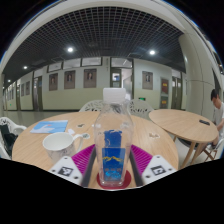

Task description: Pour water

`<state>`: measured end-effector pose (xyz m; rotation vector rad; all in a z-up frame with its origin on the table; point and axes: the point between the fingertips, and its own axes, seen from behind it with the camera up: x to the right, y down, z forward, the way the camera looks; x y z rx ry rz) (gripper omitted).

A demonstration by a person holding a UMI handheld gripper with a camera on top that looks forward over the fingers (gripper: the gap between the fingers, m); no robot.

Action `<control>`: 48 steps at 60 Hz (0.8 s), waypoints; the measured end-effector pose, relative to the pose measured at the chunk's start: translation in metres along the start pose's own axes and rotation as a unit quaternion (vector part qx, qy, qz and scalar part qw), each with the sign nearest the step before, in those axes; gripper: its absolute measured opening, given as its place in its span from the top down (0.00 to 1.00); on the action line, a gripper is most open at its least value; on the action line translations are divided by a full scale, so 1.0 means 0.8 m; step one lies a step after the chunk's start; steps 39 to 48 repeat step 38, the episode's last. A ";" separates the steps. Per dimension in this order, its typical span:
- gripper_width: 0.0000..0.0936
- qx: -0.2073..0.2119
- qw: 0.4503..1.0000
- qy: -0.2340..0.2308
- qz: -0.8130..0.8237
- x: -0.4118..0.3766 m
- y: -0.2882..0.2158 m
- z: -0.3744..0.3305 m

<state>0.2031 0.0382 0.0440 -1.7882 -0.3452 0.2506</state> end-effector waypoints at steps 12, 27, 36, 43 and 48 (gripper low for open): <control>0.09 -0.006 1.000 0.007 -0.009 0.002 -0.002 -0.078; 0.09 -0.009 0.998 -0.068 0.001 -0.086 0.015 -0.246; 0.09 -0.011 0.994 -0.111 0.008 -0.135 0.043 -0.309; 0.09 -0.008 0.993 -0.118 0.016 -0.145 0.050 -0.331; 0.09 -0.008 0.993 -0.118 0.016 -0.145 0.050 -0.331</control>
